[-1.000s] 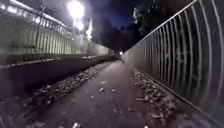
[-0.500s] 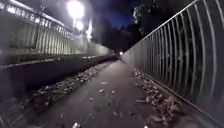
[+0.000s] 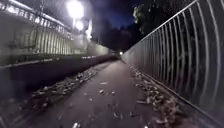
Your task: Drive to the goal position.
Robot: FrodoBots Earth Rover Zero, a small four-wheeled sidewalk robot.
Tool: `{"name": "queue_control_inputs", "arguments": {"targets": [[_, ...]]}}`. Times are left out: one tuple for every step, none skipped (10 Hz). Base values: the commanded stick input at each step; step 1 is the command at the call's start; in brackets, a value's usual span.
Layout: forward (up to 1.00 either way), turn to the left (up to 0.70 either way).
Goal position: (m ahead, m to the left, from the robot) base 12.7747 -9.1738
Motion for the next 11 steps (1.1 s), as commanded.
{"name": "queue_control_inputs", "arguments": {"targets": [[0.15,0.01],[0.15,0.01],[0.15,0.01],[0.15,0.01],[0.15,0.01],[0.15,0.01],[0.15,0.01],[0.28,0.01],[0.30,0.01],[0.30,0.01],[0.30,0.01]]}}
